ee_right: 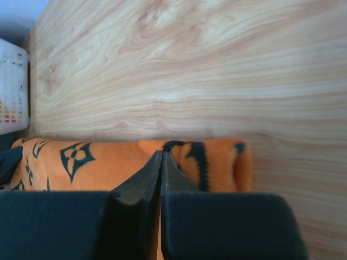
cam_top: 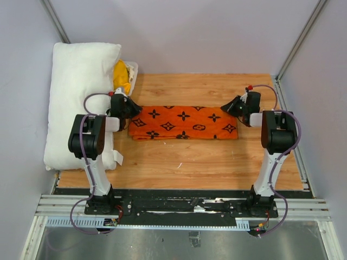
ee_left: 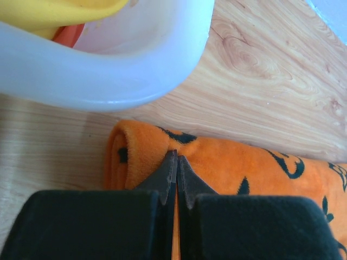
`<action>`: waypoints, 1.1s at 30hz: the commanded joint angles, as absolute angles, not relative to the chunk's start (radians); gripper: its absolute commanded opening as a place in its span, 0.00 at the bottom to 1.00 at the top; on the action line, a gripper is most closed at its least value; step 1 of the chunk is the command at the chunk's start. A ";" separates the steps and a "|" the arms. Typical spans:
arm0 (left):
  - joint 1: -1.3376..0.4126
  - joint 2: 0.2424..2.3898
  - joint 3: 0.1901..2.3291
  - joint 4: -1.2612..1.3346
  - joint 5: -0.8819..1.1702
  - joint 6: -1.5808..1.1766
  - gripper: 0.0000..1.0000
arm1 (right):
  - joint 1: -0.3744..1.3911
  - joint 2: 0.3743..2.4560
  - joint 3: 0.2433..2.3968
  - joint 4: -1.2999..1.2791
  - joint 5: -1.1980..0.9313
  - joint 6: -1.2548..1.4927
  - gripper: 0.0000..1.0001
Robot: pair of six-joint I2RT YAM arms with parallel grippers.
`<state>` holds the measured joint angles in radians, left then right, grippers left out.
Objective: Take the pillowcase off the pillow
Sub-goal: Fold the pillowcase at the center of the board.
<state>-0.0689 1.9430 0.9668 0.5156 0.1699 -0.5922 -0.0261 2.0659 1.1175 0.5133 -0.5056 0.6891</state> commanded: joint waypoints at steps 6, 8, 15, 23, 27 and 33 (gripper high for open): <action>-0.027 1.993 1.000 0.468 0.206 -0.717 0.00 | -0.153 2.042 1.020 0.562 -0.484 0.748 0.01; -0.030 2.026 1.045 0.463 0.245 -0.731 0.00 | -0.167 2.031 1.004 0.567 -0.468 0.761 0.01; -0.096 2.145 1.277 0.318 0.221 -0.676 0.00 | -0.180 1.990 1.004 0.528 -0.428 0.762 0.01; -0.105 2.207 1.377 0.242 0.203 -0.666 0.00 | -0.243 1.925 0.967 0.554 -0.453 0.768 0.01; -0.118 2.095 1.314 0.241 0.133 -0.624 0.00 | -0.221 1.839 0.963 0.528 -0.454 0.718 0.01; -0.118 1.882 1.150 0.235 0.033 -0.588 0.00 | -0.129 1.712 0.962 0.470 -0.436 0.669 0.01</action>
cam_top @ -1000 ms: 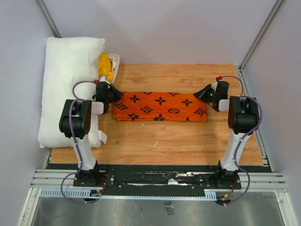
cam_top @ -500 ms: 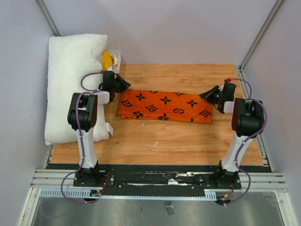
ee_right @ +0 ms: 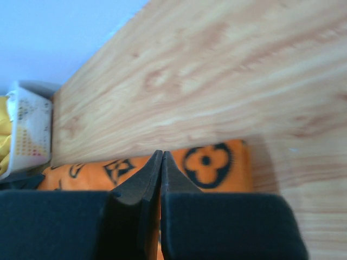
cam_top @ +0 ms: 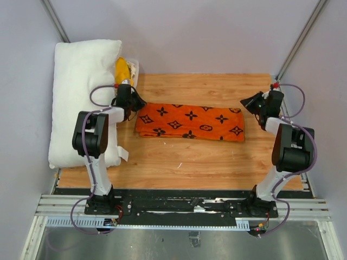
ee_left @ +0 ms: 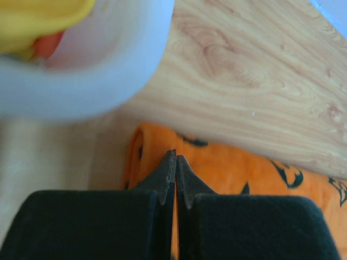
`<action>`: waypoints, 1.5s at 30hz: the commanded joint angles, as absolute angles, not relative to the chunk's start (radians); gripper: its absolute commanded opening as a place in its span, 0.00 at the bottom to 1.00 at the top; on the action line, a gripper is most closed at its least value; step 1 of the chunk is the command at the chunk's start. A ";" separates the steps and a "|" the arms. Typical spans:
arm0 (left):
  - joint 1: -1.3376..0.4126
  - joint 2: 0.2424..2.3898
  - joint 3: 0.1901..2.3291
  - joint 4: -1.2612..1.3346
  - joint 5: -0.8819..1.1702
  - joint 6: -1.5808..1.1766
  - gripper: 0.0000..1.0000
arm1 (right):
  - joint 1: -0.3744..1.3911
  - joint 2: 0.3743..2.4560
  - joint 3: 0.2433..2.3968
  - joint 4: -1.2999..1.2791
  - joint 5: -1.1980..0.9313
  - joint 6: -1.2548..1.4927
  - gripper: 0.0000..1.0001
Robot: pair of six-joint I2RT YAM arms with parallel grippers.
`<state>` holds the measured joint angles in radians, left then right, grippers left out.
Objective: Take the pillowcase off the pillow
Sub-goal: Fold the pillowcase at the center of the board.
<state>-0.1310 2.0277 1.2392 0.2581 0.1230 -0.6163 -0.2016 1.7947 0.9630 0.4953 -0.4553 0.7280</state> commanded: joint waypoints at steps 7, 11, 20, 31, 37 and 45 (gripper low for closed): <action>-0.131 1.732 1.044 0.142 -0.175 -0.468 0.00 | -0.038 1.749 0.944 0.475 -0.424 0.667 0.01; -0.227 1.716 1.101 0.107 -0.229 -0.424 0.00 | -0.038 1.825 0.944 0.535 -0.464 0.714 0.01; -0.304 1.799 1.200 0.152 -0.138 -0.493 0.00 | -0.101 1.917 0.879 0.573 -0.465 0.836 0.01; -0.316 1.995 1.306 0.282 0.036 -0.578 0.00 | -0.258 2.000 0.802 0.603 -0.427 0.931 0.01; -0.307 2.093 1.315 0.327 0.065 -0.694 0.00 | -0.266 1.942 0.795 0.592 -0.422 0.912 0.01; -0.221 2.187 1.152 0.561 0.115 -0.969 0.00 | -0.268 1.931 0.792 0.616 -0.452 0.908 0.01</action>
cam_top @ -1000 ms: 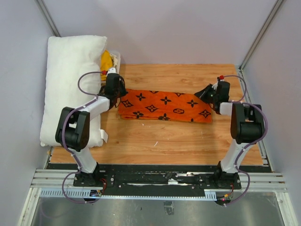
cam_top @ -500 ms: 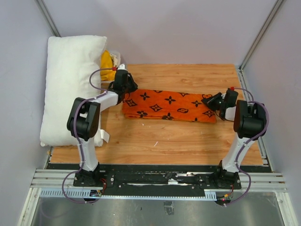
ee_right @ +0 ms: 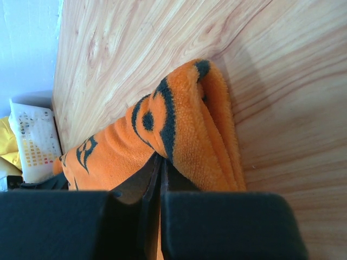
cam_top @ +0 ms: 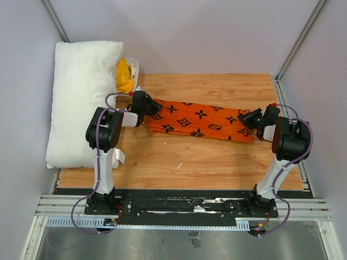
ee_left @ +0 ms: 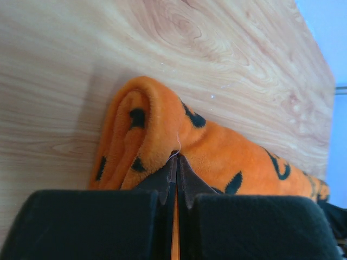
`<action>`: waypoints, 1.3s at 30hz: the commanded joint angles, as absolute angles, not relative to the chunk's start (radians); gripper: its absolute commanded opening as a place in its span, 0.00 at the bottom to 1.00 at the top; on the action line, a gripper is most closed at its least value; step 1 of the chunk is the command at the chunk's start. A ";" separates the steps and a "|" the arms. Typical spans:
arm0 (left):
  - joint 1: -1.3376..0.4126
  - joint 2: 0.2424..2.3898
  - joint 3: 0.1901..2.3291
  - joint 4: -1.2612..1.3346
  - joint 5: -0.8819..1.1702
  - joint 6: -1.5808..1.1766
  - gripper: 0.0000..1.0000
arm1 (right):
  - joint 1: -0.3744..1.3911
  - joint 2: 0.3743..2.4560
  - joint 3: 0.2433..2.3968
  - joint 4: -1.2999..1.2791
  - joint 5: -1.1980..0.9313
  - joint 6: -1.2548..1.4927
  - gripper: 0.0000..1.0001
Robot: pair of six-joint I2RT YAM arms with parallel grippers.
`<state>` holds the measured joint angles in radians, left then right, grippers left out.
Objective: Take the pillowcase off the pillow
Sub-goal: Fold the pillowcase at the center of the board.
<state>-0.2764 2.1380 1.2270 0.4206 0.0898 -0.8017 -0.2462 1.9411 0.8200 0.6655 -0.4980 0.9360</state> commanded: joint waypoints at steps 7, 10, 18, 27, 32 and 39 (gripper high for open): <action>-0.150 2.157 0.995 0.768 0.210 -1.086 0.00 | -0.274 1.921 0.786 0.622 -0.451 0.913 0.01; -0.141 2.093 0.949 0.825 0.229 -1.040 0.00 | -0.274 1.883 0.778 0.645 -0.458 0.901 0.01; -0.230 1.877 0.955 0.720 0.232 -0.746 0.00 | -0.166 1.590 0.761 0.517 -0.405 0.770 0.01; -0.308 1.858 0.747 0.944 0.274 -0.865 0.00 | -0.043 1.476 0.638 0.530 -0.427 0.810 0.01; -0.241 1.914 0.642 1.027 0.270 -0.926 0.00 | -0.066 1.554 0.499 0.679 -0.477 0.868 0.01; -0.156 1.937 0.541 1.097 0.264 -0.982 0.00 | -0.246 1.742 0.403 0.923 -0.589 0.979 0.01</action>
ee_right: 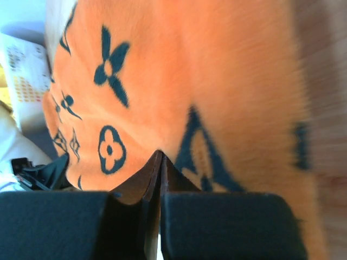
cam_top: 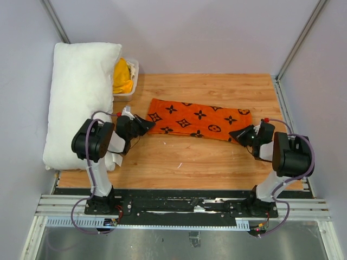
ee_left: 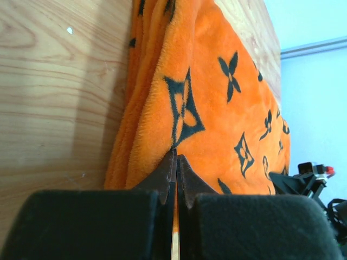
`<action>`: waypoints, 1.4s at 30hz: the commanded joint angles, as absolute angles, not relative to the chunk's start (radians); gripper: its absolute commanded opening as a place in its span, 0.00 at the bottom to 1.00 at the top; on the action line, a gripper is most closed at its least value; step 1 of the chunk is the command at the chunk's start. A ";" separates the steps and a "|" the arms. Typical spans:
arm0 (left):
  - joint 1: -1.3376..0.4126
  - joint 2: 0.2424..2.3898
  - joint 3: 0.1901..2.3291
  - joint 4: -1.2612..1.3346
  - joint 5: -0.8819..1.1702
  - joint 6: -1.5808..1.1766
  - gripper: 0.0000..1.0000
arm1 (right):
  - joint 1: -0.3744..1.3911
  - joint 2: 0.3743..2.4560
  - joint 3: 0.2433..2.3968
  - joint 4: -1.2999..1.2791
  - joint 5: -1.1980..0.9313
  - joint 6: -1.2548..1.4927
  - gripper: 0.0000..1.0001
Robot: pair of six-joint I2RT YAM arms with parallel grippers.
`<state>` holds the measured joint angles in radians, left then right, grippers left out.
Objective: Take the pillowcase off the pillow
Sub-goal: Fold the pillowcase at the center of the board.
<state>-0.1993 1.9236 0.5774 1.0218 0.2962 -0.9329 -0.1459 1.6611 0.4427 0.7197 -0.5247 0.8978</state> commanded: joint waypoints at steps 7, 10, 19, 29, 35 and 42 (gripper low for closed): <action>-0.150 1.863 0.559 0.992 0.206 -0.898 0.00 | -0.269 1.827 0.373 1.051 -0.595 1.034 0.01; -0.150 1.756 0.622 0.864 0.185 -0.798 0.00 | -0.263 1.771 0.373 1.041 -0.585 1.027 0.01; -0.130 1.659 0.923 0.308 0.002 -0.479 0.70 | -0.181 1.380 0.457 0.698 -0.458 0.853 0.99; -0.093 1.819 1.047 0.116 0.319 -0.447 0.88 | -0.097 1.088 0.555 0.383 -0.324 0.698 0.99; -0.071 1.909 1.032 0.138 0.546 -0.481 0.99 | -0.094 1.078 0.545 0.405 -0.359 0.707 0.99; -0.057 1.983 0.973 0.237 0.716 -0.562 0.99 | -0.095 1.078 0.534 0.426 -0.389 0.726 0.99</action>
<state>-0.0662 1.9160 1.0222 0.2298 0.5671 -0.4908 -0.1070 1.0847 0.5449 0.4137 -0.3668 0.7303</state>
